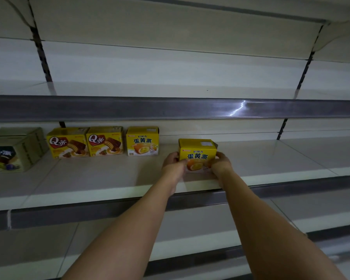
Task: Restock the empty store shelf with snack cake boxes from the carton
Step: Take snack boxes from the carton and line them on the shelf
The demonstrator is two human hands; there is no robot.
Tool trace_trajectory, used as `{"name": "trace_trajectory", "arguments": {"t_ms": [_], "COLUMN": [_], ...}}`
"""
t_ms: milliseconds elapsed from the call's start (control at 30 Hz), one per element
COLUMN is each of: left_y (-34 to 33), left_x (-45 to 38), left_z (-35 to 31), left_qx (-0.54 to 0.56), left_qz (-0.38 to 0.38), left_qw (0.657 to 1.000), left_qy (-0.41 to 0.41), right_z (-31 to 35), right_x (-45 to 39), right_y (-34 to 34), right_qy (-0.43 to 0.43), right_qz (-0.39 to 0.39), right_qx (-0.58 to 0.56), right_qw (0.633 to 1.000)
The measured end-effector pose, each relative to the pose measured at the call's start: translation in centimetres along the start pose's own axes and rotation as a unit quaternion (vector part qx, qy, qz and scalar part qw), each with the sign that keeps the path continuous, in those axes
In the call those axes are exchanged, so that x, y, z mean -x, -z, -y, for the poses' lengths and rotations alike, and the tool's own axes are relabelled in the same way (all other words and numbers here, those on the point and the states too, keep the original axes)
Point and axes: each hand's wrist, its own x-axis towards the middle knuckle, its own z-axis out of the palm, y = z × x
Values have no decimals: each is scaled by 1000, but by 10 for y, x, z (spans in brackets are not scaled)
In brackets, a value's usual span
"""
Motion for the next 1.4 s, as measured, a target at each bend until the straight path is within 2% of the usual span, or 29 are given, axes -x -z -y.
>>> {"name": "trace_trajectory", "arguments": {"t_ms": [233, 600, 867, 900, 1000, 1067, 1133, 1267, 1400], "left_y": [5, 8, 5, 3, 2, 5, 9, 15, 20], "left_x": [-34, -81, -100, -99, -94, -90, -92, -91, -77], "left_z": [-2, 4, 7, 7, 10, 11, 12, 10, 6], "left_qx": [-20, 41, 39, 27, 17, 38, 37, 19, -18], "left_qz": [-11, -20, -50, -72, -224, -270, -255, -175, -165], "left_qw": [999, 997, 996, 995, 973, 961, 966, 984, 986], "left_qy": [-37, -64, -56, -61, -58, -50, -36, -8, -14], "right_z": [6, 2, 24, 24, 23, 23, 25, 20, 13], "right_x": [-30, -77, -63, -62, -61, -58, -56, -54, -51], "right_y": [-20, -63, -69, -69, -72, -73, -73, -75, -71], "right_qy": [64, 77, 68, 64, 50, 43, 45, 55, 95], "right_qz": [-23, 20, 86, 92, 90, 84, 91, 95, 124], "right_qx": [98, -24, -64, -67, -81, -93, -102, -100, -73], "right_qw": [993, 997, 992, 991, 991, 991, 990, 989, 985]}}
